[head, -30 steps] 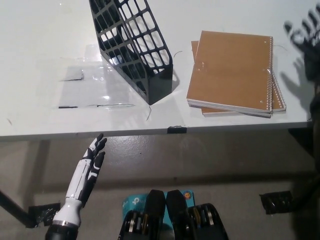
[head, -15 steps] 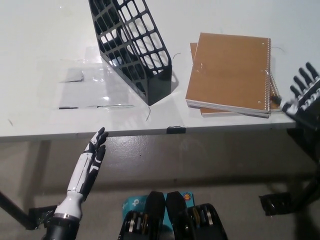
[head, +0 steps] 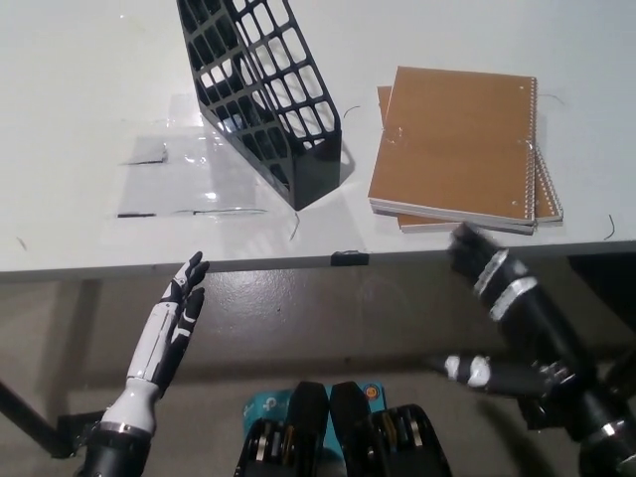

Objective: Use the right hand to pick up a book from the book holder on the left side and put it on another book on the right side

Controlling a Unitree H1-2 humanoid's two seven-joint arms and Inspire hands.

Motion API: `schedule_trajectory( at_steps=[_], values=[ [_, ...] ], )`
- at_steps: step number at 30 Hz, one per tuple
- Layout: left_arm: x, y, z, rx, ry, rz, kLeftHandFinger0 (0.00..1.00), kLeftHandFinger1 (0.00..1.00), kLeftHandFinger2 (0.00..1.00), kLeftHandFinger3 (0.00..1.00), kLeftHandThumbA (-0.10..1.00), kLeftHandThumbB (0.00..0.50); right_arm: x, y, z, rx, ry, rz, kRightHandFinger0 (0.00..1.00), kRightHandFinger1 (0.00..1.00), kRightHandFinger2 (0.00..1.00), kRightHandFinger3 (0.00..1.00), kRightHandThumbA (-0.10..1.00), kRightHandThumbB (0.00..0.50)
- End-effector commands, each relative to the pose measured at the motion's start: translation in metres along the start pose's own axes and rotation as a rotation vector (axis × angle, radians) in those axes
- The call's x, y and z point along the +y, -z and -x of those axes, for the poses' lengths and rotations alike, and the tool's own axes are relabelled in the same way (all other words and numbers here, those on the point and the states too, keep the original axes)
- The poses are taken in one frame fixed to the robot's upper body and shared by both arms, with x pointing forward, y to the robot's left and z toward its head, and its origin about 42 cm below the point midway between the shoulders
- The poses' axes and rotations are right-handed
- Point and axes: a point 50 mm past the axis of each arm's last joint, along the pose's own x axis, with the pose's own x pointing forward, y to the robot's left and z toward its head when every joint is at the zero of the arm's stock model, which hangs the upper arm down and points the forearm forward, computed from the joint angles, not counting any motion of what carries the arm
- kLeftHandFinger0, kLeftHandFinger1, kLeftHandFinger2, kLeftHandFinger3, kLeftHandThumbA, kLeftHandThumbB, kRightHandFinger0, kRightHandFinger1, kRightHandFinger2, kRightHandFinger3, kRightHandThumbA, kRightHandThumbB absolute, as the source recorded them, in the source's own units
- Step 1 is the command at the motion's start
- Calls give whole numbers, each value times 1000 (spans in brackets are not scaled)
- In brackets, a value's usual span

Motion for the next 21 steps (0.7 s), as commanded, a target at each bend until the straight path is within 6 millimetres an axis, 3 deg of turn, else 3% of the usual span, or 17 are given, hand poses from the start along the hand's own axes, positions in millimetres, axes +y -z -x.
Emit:
schedule_trajectory(
  at_steps=[1, 9, 10, 12, 15, 21],
  values=[
    [6, -10, -3, -55, -14, -15, 968, 1000, 1000, 1000, 1000, 163, -2, 25, 0, -17, -33, 67, 1000, 1000, 1000, 1000, 1000, 221],
    [3, -6, 8, -35, -11, -20, 957, 1000, 1000, 1000, 1000, 158, -7, 65, 3, 94, 16, 6, 1000, 1000, 1000, 1000, 1000, 185],
    [2, -6, 8, -34, -11, -20, 957, 1000, 1000, 1000, 1000, 158, -8, 66, 3, 96, 17, 4, 1000, 1000, 1000, 1000, 1000, 182],
    [2, -5, 9, -29, -12, -18, 957, 1000, 1000, 1000, 1000, 162, -10, 71, 4, 108, 20, -5, 1000, 1000, 1000, 1000, 1000, 129],
    [0, -3, 14, -22, -7, -18, 950, 1000, 1000, 1000, 1000, 166, -10, 75, 9, 124, 27, -26, 1000, 1000, 1000, 1000, 1000, 141],
    [-6, 1, 21, -11, 3, -8, 956, 1000, 1000, 1000, 1000, 154, -14, 77, 17, 143, 32, -25, 1000, 1000, 1000, 1000, 1000, 113]
  ],
)
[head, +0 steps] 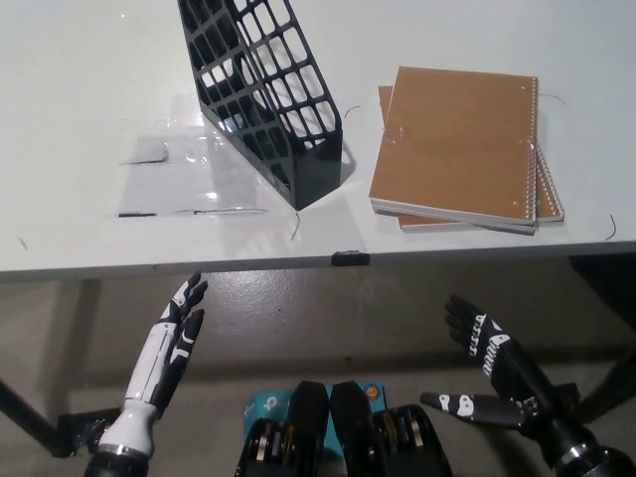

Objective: Use the right hand to pick up a book from the book holder on the left side and put it on another book on the right side

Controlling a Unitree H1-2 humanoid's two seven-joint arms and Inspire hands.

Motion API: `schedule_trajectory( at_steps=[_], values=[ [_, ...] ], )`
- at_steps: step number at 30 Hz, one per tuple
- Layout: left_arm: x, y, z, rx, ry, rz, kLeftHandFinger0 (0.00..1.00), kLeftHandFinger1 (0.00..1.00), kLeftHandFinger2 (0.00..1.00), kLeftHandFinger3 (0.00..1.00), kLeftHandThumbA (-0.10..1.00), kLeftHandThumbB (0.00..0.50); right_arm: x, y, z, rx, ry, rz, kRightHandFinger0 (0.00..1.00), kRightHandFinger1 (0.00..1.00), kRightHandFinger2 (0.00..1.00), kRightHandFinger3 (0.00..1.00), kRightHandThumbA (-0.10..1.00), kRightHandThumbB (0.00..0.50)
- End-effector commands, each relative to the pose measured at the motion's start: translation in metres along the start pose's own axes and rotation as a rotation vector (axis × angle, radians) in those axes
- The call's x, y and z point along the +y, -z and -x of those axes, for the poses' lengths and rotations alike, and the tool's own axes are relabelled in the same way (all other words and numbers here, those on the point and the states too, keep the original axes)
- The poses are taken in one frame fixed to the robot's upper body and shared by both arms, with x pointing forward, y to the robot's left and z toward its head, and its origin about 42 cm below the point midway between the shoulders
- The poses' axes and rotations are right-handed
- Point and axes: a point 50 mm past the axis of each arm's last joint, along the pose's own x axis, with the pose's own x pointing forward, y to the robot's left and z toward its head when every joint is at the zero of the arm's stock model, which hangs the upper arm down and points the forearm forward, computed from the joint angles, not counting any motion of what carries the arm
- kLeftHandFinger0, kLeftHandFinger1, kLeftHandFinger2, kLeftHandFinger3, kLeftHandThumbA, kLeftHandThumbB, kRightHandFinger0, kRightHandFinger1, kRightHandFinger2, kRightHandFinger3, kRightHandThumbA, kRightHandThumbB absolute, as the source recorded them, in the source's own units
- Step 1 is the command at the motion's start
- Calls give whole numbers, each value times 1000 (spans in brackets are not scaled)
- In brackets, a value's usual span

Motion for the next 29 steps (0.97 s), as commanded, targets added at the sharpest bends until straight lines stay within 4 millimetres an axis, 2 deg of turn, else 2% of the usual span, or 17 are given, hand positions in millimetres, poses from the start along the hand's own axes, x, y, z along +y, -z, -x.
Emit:
schedule_trajectory(
  at_steps=[1, 5, 9, 12, 17, 19, 22, 24, 29],
  values=[
    [-1, -8, 0, -48, -9, -10, 954, 1000, 1000, 1000, 1000, 160, -4, -9, 0, -66, -16, 6, 1000, 1000, 1000, 1000, 1000, 116],
    [-2, -5, 6, -38, -11, -4, 940, 1000, 1000, 1000, 1000, 169, -3, -8, 2, -58, -22, 2, 1000, 1000, 1000, 1000, 1000, 127],
    [-4, -3, 12, -29, -9, 4, 936, 1000, 1000, 1000, 1000, 166, -2, -9, 5, -51, -31, 3, 1000, 1000, 1000, 1000, 988, 111],
    [-7, 0, 20, -13, -11, 19, 931, 1000, 1000, 1000, 999, 172, -1, -7, 8, -40, -35, 9, 1000, 1000, 1000, 1000, 981, 127],
    [-11, 5, 34, 2, -12, 15, 923, 1000, 1000, 1000, 1000, 159, 3, -3, 15, -24, -54, 8, 1000, 1000, 1000, 1000, 966, 104],
    [-12, 8, 41, 20, -10, 25, 928, 1000, 1000, 1000, 990, 157, 6, 0, 18, -12, -57, 5, 1000, 1000, 1000, 1000, 948, 125],
    [-11, 7, 41, 24, -12, 26, 919, 1000, 1000, 1000, 985, 162, 7, 0, 17, -12, -60, 5, 1000, 1000, 1000, 1000, 937, 120],
    [-12, 7, 41, 29, -19, 32, 896, 1000, 1000, 1000, 983, 189, 6, -1, 16, -11, -58, 13, 1000, 1000, 1000, 1000, 946, 157],
    [-11, 8, 38, 31, -21, 37, 880, 1000, 1000, 1000, 986, 196, 5, -1, 13, -10, -66, 22, 1000, 1000, 1000, 1000, 940, 165]
  ],
)
